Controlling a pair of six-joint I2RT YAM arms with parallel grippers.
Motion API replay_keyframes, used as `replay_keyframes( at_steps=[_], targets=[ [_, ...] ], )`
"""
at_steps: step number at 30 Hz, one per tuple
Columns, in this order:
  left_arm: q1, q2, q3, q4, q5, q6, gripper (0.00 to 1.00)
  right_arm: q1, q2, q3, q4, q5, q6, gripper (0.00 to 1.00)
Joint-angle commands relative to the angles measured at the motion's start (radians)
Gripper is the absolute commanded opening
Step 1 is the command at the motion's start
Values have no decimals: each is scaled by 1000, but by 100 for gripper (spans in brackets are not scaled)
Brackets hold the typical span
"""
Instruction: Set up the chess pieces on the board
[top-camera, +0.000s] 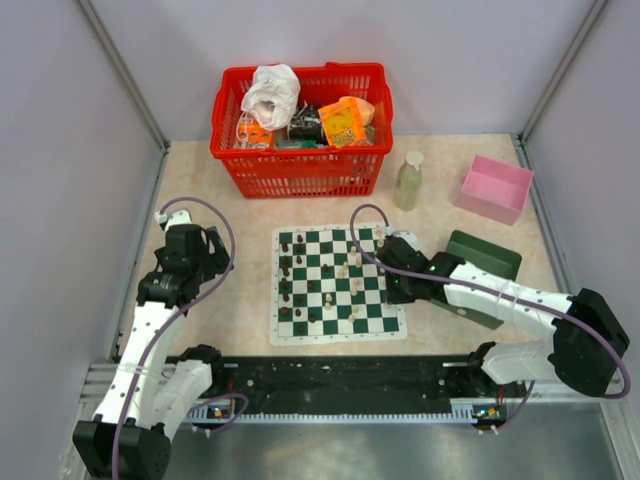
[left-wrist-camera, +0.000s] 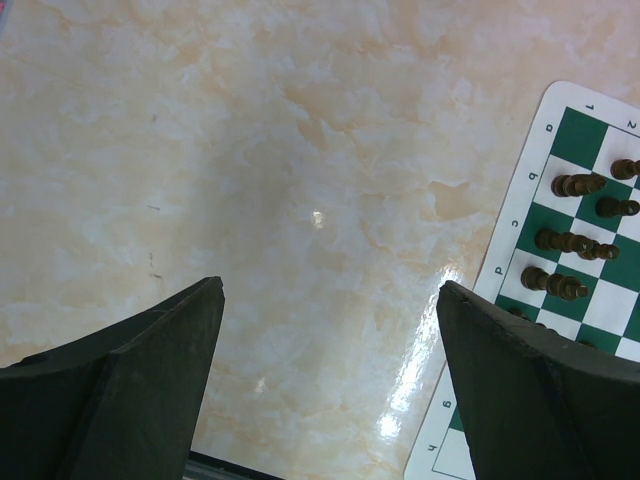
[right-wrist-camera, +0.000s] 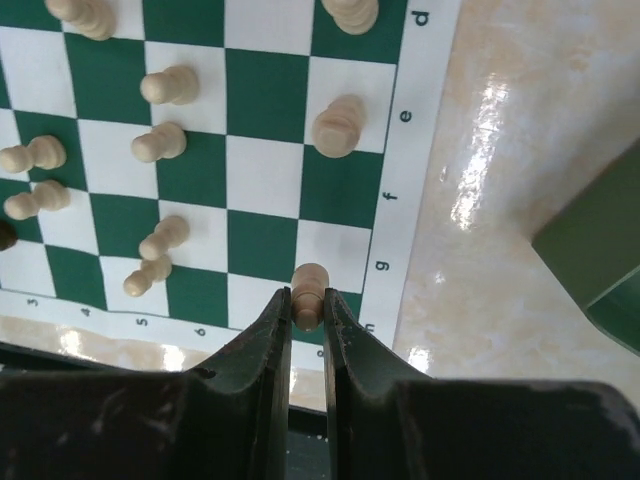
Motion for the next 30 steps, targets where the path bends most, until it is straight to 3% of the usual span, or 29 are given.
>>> replay_keyframes(
  at_steps=[1, 12, 30],
  targets=[
    [-1, -8, -2, 39, -5, 1, 93, 2, -21, -25, 43, 78, 51, 12],
    [-1, -8, 0, 39, -5, 0, 93, 1, 36, -55, 155, 137, 68, 12],
    [-1, -5, -2, 39, -2, 0, 93, 1, 83, -41, 155, 173, 54, 13]
  ],
)
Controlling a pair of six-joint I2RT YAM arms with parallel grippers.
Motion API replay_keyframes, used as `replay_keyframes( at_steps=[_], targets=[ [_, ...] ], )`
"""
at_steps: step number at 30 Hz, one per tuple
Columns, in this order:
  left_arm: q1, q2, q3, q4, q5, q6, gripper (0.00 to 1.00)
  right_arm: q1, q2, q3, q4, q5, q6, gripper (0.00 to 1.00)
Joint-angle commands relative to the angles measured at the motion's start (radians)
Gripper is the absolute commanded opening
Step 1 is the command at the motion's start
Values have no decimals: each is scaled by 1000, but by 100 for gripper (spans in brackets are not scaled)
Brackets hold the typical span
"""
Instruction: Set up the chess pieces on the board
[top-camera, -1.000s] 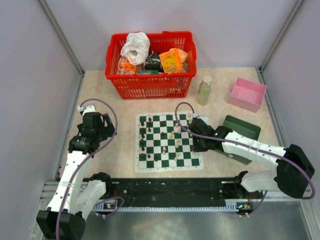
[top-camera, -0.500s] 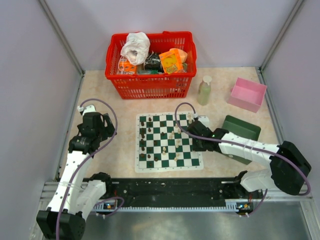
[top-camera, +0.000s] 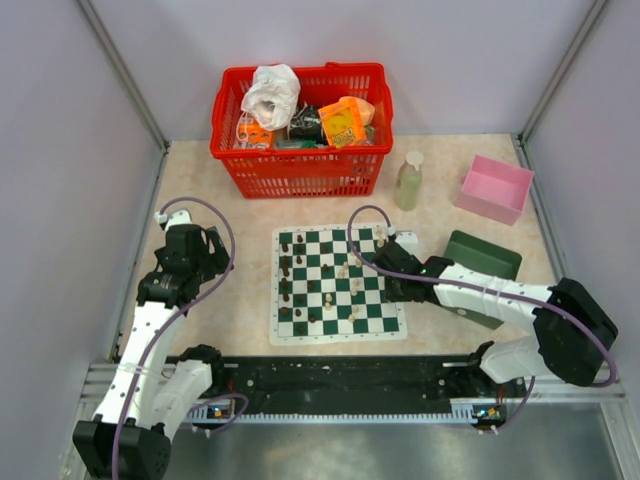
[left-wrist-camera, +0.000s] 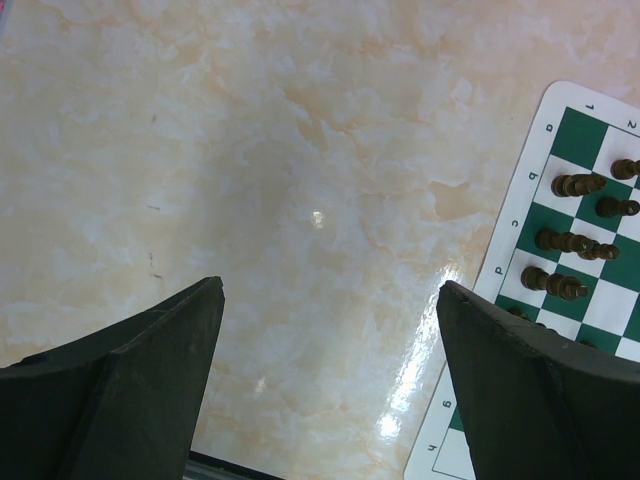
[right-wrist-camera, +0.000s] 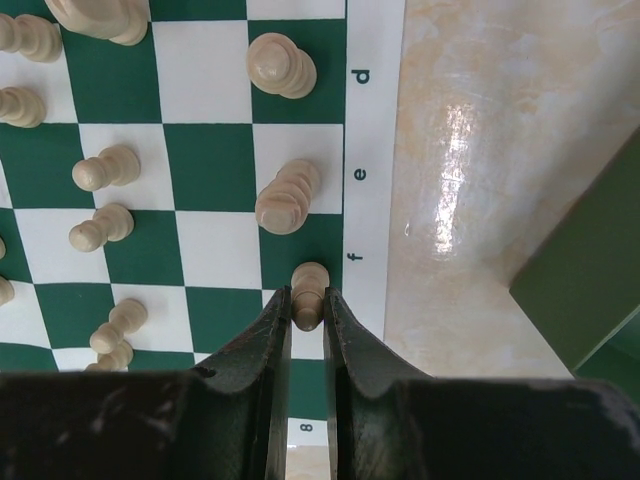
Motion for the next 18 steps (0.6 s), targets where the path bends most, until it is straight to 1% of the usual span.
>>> replay_keyframes(
  at_steps=[1, 18],
  targets=[
    [-1, -5, -2, 39, -2, 0, 93, 1, 10, 27, 28, 31, 1, 13],
    [-1, -5, -3, 39, -2, 0, 93, 2, 13, 34, 56, 49, 7, 14]
  ],
)
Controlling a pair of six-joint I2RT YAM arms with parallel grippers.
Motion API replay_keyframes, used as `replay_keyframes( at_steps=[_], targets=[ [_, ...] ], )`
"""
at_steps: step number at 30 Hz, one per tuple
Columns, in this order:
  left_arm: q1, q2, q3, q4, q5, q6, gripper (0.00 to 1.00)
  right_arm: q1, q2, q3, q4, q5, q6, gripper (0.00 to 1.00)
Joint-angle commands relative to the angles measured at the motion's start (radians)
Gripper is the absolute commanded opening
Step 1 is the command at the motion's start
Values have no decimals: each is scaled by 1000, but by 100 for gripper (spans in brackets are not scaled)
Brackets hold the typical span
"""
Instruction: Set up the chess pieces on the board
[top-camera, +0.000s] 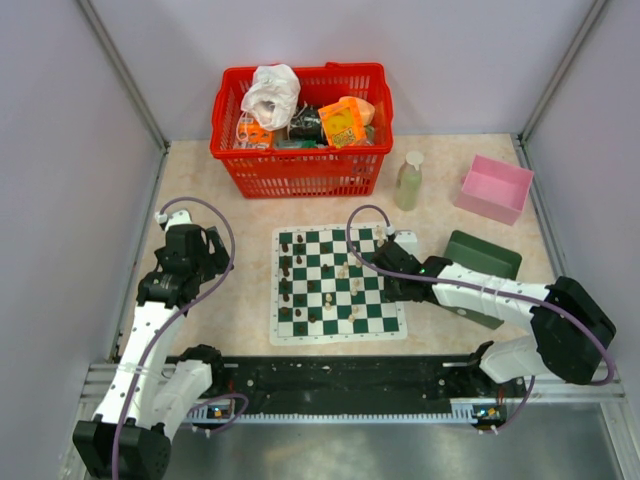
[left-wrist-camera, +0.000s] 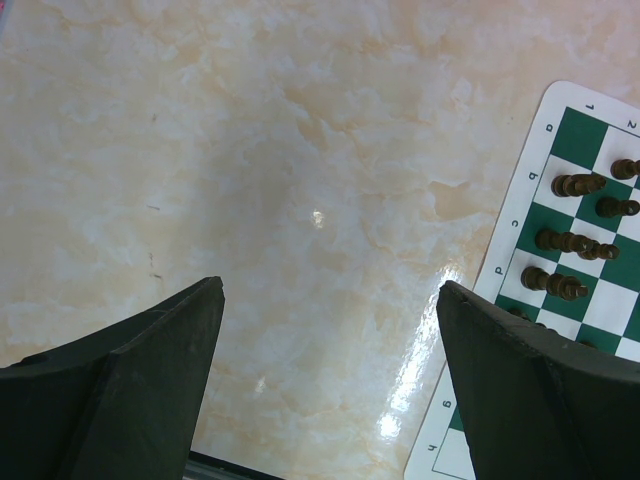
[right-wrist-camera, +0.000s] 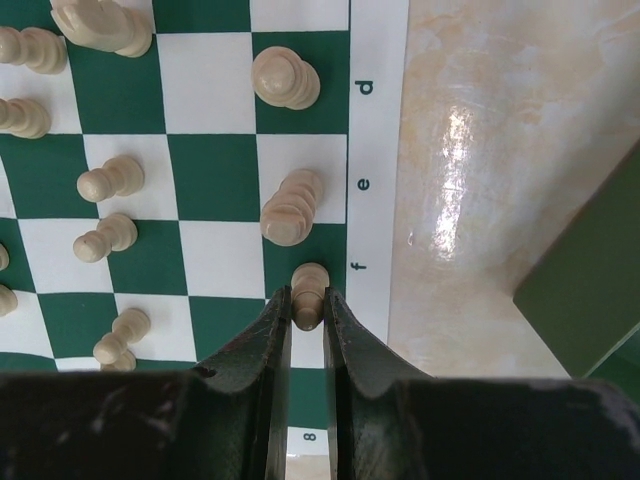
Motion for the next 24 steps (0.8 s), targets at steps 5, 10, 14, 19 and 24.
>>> replay_keyframes(
  at_steps=[5, 10, 14, 19, 24],
  targets=[
    [-1, -4, -2, 40, 1, 1, 93, 1, 5, 33, 46, 43, 8, 14],
    [-1, -5, -3, 40, 1, 1, 93, 1, 15, 17, 57, 49, 11, 14],
    [-1, -2, -2, 39, 1, 1, 93, 2, 25, 8, 70, 42, 14, 16],
    [-1, -2, -2, 40, 6, 0, 93, 2, 15, 0, 64, 34, 14, 19],
    [-1, -4, -3, 40, 6, 1, 93, 2, -17, -1, 61, 19, 5, 27]
  ],
)
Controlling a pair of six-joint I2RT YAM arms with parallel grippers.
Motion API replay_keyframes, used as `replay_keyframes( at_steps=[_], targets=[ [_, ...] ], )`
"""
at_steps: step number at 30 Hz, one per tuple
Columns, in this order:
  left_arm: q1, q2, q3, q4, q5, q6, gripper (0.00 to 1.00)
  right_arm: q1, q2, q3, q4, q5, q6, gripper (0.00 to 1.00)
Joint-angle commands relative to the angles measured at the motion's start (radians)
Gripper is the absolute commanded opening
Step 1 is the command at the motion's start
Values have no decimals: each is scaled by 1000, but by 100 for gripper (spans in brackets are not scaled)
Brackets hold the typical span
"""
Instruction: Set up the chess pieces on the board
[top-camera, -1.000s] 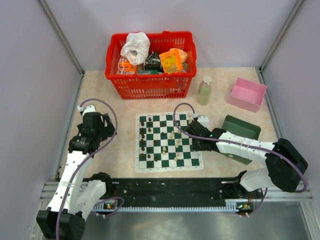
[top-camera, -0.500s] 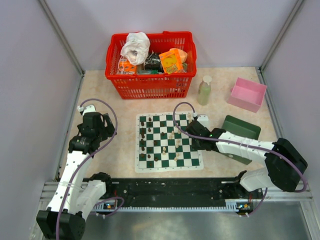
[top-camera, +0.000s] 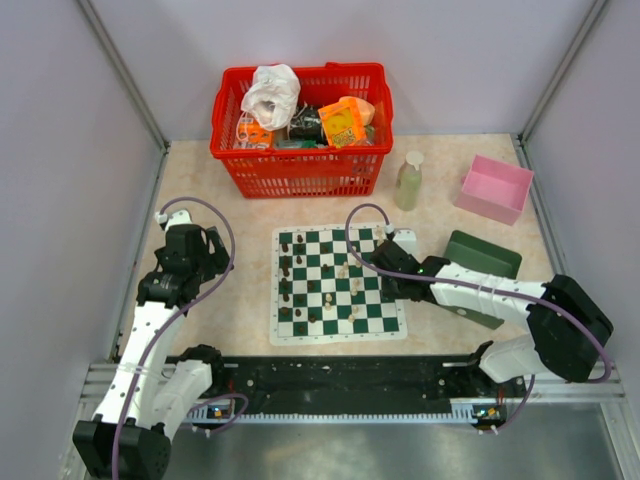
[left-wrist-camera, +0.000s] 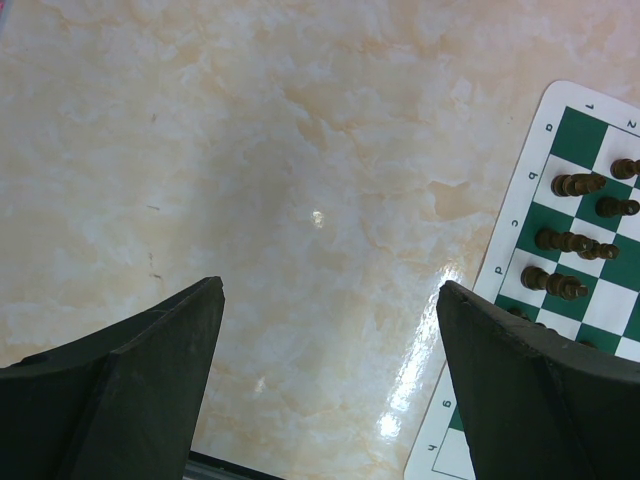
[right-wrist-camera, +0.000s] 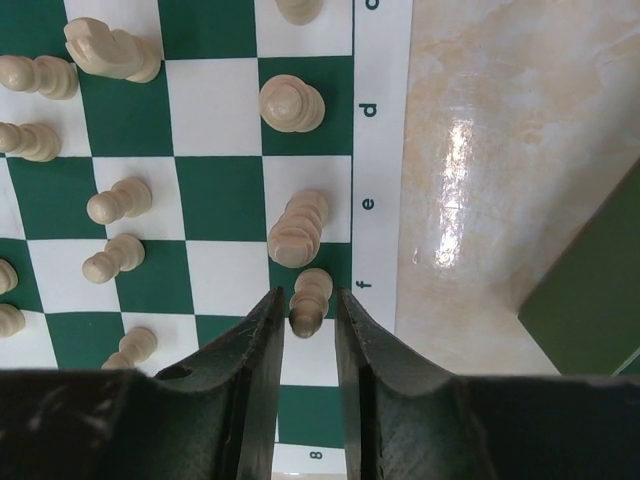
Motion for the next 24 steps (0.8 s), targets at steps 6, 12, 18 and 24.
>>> replay_keyframes(
  at_steps=[6, 12, 18, 24],
  targets=[
    [-1, -6, -2, 42, 7, 1, 93, 1, -49, 14, 3, -29, -13, 31],
    [-1, -7, -2, 42, 6, 1, 93, 1, -109, 88, -74, -9, -30, 35],
    [-1, -10, -3, 40, 10, 1, 93, 1, -132, 192, -118, 8, -61, 44],
    [-1, -15, -3, 40, 2, 1, 93, -1, -20, 297, -99, -46, -114, 45]
  ],
)
